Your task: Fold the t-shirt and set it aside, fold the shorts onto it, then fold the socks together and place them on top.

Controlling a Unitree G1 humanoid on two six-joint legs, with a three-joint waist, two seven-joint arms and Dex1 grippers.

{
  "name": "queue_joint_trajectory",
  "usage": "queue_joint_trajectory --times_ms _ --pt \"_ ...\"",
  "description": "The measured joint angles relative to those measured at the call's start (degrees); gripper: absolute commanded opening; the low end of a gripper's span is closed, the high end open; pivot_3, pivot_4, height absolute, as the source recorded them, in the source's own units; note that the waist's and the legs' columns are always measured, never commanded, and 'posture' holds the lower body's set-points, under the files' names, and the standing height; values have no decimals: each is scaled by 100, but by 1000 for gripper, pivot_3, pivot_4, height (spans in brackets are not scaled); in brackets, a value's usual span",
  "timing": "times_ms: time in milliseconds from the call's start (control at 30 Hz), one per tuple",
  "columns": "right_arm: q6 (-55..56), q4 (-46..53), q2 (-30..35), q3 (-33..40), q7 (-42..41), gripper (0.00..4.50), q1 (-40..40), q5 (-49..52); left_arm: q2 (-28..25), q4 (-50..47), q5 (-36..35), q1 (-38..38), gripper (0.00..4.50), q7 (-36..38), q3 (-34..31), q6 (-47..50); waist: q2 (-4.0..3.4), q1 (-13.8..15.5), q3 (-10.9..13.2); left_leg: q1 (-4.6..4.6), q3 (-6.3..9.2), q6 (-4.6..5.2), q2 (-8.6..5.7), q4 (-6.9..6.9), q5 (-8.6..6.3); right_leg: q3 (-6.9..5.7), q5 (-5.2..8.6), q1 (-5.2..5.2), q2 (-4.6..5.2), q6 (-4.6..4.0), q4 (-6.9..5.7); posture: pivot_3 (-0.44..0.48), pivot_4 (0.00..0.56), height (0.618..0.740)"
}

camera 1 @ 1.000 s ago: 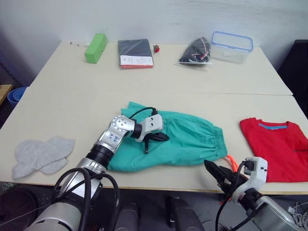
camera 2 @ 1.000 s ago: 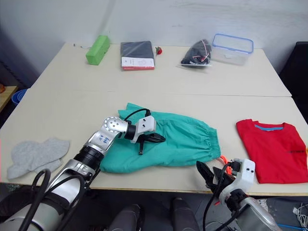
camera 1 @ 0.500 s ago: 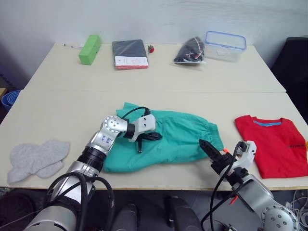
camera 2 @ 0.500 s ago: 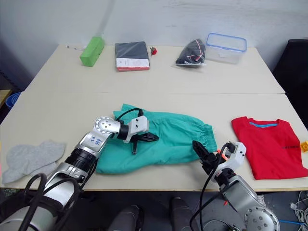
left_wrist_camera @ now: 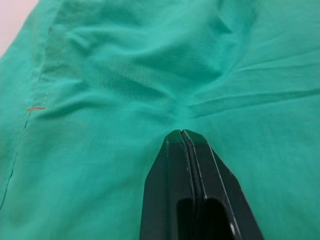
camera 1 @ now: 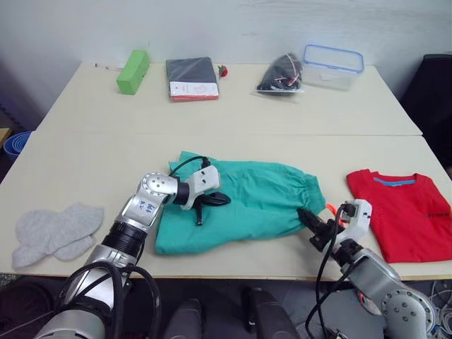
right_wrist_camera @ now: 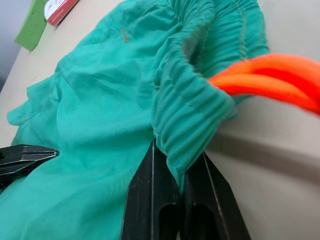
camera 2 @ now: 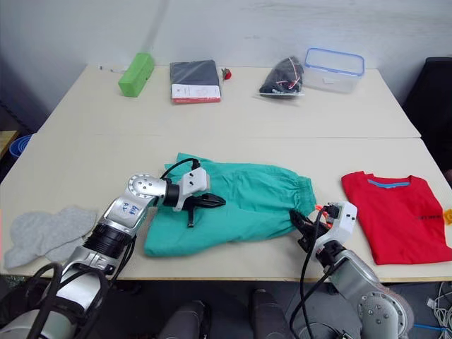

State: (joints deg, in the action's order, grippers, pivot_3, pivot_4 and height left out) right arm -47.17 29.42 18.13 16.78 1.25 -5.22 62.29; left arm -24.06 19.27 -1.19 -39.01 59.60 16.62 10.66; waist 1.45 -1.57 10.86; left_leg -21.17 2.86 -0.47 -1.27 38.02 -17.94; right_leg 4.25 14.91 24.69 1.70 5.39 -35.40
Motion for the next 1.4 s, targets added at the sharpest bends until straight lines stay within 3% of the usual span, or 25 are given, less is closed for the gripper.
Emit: queue_joint_trajectory --times_ms 300,533,667,800,1000,1233,1400 --pt "-76 735 1192 -523 -1055 28 1134 -189 103 142 24 5 0 -137 12 -96 0 -7 0 6 2 0 3 1 0 -4 0 -3 -8 1 -4 0 150 740" --pt "-314 722 1464 -1128 -1538 28 2159 -112 90 22 13 150 0 -293 -58 -128 0 -2 0 0 2 0 1 0 0 -2 -1 -1 4 1 3 0 150 740" --pt "-298 514 1615 -1893 -2312 28 2823 -612 -13 -193 -65 341 0 -457 -278 82 -1 -15 0 3 5 0 5 0 0 -7 -1 1 -1 -1 -1 0 150 740" --pt "-104 -54 1583 -2706 -3118 28 3383 -1338 -216 -681 -330 621 0 -715 -815 693 0 -13 1 -5 4 0 7 0 0 -10 -1 13 -1 -5 -5 0 150 740" --pt "506 -1075 1117 -3571 -4028 28 4029 -2431 -489 -2253 -977 1183 0 -1145 -1675 1891 0 -3 1 -37 1 -5 4 -1 -3 -10 -2 52 7 -5 -7 0 150 740" --pt "932 -1901 540 -4318 -4852 28 4437 -3273 -1166 -3027 -1102 1978 0 -1707 -2683 2385 -1 -32 1 -39 -10 -10 7 -8 -2 -17 1 76 2 -12 -24 0 150 740" --pt "1004 -2542 103 -4648 -5078 1471 4531 -3816 -1395 -3188 -1244 2159 0 -1952 -3177 2549 0 17 1 -40 0 -15 1 -6 2 -60 0 72 15 -17 -23 0 150 740"
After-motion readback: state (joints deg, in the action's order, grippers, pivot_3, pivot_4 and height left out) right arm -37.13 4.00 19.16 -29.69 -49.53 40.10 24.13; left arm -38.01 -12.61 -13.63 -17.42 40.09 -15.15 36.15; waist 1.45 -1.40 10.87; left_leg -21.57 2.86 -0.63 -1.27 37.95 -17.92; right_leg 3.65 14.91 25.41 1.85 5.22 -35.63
